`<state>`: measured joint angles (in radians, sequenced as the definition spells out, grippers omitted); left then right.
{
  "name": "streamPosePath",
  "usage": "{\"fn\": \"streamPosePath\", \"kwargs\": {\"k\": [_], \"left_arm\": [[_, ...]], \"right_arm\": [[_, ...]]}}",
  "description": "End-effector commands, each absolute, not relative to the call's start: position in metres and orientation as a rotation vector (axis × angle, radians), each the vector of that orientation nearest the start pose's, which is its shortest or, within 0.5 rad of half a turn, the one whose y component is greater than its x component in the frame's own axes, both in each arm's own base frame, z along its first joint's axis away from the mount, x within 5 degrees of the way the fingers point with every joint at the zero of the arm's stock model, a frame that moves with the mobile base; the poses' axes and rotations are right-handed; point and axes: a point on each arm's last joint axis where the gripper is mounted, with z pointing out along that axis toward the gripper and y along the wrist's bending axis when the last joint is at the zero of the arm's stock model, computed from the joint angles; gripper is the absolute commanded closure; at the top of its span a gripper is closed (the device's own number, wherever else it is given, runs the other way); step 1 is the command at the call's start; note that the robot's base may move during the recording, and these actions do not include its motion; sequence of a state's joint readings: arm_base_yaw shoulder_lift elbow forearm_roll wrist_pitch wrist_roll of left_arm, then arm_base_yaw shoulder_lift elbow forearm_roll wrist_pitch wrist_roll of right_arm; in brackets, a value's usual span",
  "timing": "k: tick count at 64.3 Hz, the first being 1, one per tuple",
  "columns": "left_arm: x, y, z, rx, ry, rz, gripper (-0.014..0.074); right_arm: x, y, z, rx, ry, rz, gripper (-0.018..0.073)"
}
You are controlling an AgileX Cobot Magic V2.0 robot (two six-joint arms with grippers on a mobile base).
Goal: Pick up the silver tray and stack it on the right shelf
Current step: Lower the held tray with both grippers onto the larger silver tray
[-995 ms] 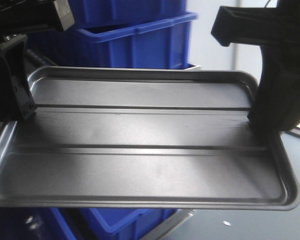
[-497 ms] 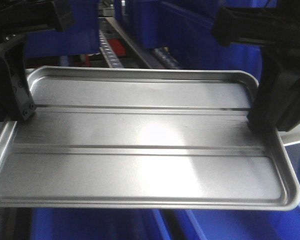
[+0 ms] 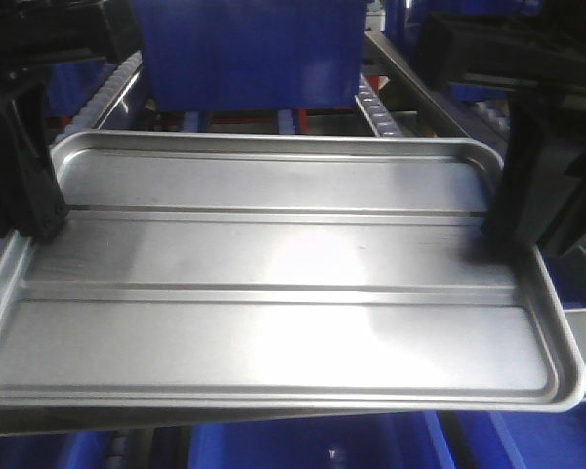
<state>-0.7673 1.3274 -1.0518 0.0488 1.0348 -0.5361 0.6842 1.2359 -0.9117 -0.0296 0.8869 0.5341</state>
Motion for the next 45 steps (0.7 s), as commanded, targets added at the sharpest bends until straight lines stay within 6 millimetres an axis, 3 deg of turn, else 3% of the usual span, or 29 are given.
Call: {"fn": "streamPosePath", "kwargs": {"k": [1,45], "left_arm": [[0.1814,-0.1713,0.3108,0.391,2.745,-0.273,0.0689],[0.1814,-0.1713,0.3108,0.391,2.745,-0.273,0.0689]], "right_arm": [[0.185,0.1453,0.2982,-0.256,2.631,0.36,0.0503],[0.185,0.1453,0.2982,-0.256,2.631,0.36,0.0503]]}}
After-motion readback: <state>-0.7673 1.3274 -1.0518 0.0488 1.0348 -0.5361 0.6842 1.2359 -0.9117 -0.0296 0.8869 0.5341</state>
